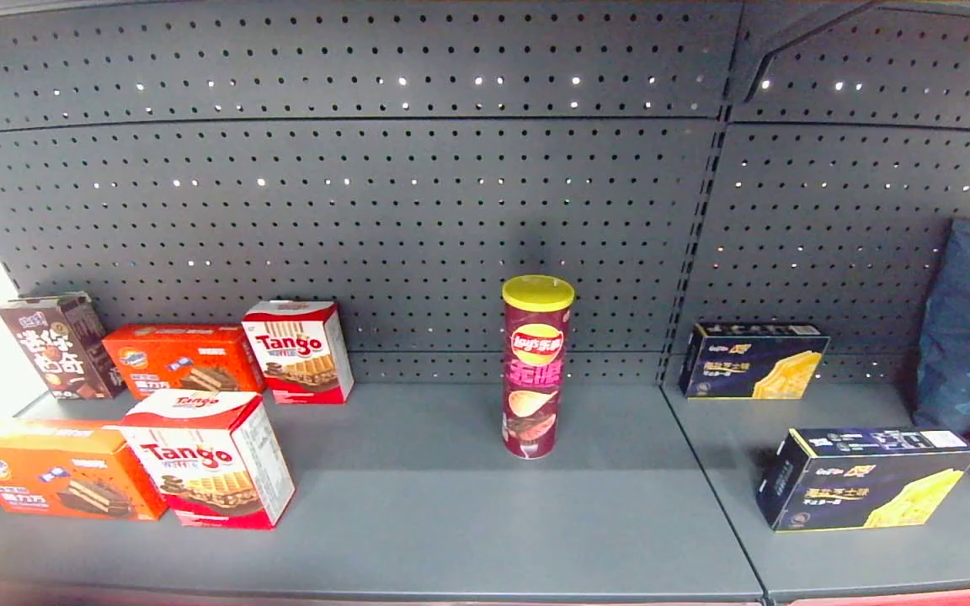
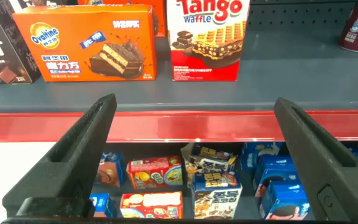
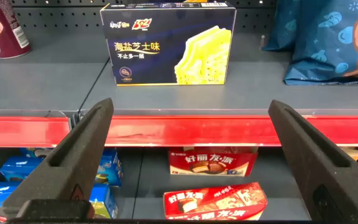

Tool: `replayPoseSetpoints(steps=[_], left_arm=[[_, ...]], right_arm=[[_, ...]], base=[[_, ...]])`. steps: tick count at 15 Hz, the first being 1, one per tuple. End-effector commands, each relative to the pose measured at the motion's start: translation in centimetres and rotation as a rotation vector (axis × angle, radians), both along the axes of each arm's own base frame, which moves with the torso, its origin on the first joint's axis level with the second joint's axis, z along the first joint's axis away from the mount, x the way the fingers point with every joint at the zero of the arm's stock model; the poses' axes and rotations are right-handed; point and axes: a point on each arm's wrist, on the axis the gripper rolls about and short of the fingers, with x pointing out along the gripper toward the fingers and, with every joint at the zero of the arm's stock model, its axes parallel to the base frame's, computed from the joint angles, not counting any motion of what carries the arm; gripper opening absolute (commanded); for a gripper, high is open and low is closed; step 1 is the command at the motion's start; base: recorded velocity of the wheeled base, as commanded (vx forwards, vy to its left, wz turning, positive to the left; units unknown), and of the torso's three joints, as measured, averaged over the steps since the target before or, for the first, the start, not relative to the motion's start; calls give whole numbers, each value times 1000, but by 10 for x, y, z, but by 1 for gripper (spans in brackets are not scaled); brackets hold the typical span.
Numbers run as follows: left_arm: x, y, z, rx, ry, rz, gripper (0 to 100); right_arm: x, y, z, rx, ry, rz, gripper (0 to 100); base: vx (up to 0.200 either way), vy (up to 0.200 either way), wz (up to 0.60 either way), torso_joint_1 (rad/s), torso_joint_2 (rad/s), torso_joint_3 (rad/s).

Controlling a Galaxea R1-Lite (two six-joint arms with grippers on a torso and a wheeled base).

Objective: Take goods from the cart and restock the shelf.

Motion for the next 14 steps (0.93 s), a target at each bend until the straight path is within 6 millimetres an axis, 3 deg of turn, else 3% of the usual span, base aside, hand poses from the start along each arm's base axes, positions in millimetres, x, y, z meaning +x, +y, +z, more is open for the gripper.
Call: replayPoseSetpoints(steps=[1, 3, 14], left_arm=[[0, 0, 0, 1, -1, 0, 100], [0, 0, 0, 1, -1, 2, 100], [0, 0, 0, 1, -1, 2, 100]], right_arm=[[0, 0, 0, 0, 2, 0, 100], [0, 0, 0, 0, 2, 0, 100], [0, 0, 0, 0, 2, 0, 100]], base=[[0, 0, 0, 0, 0, 0], [0, 0, 0, 0, 0, 0], [0, 0, 600, 3, -1, 4]])
